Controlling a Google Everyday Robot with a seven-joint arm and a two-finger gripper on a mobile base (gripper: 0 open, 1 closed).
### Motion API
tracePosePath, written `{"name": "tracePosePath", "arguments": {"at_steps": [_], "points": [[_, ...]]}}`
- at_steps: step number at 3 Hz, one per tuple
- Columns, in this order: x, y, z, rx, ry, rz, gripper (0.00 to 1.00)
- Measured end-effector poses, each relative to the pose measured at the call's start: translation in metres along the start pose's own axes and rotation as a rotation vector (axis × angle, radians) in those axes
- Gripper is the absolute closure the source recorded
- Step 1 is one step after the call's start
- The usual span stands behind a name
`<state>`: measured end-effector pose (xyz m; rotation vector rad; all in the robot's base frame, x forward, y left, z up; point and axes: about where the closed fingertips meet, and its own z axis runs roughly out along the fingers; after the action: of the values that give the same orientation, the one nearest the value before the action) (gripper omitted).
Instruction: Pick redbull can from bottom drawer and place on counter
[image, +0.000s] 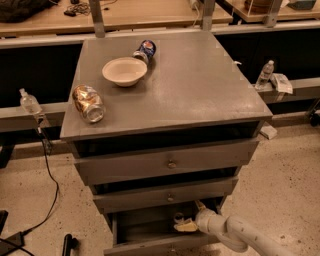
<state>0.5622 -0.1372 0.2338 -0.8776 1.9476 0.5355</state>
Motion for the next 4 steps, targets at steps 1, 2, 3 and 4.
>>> {"name": "tracePosePath", "arguments": {"at_steps": [1,2,3,4], "points": [[0.003,0.002,0.01,-0.03,0.007,-0.007,0.03],[0.01,-0.001,0.015,-0.042,0.026,-0.007,0.04],[0.019,-0.002,0.019,-0.067,0.043,-0.012,0.04],[0.022,-0.002,0.021,-0.082,0.052,-0.019,0.25]]}}
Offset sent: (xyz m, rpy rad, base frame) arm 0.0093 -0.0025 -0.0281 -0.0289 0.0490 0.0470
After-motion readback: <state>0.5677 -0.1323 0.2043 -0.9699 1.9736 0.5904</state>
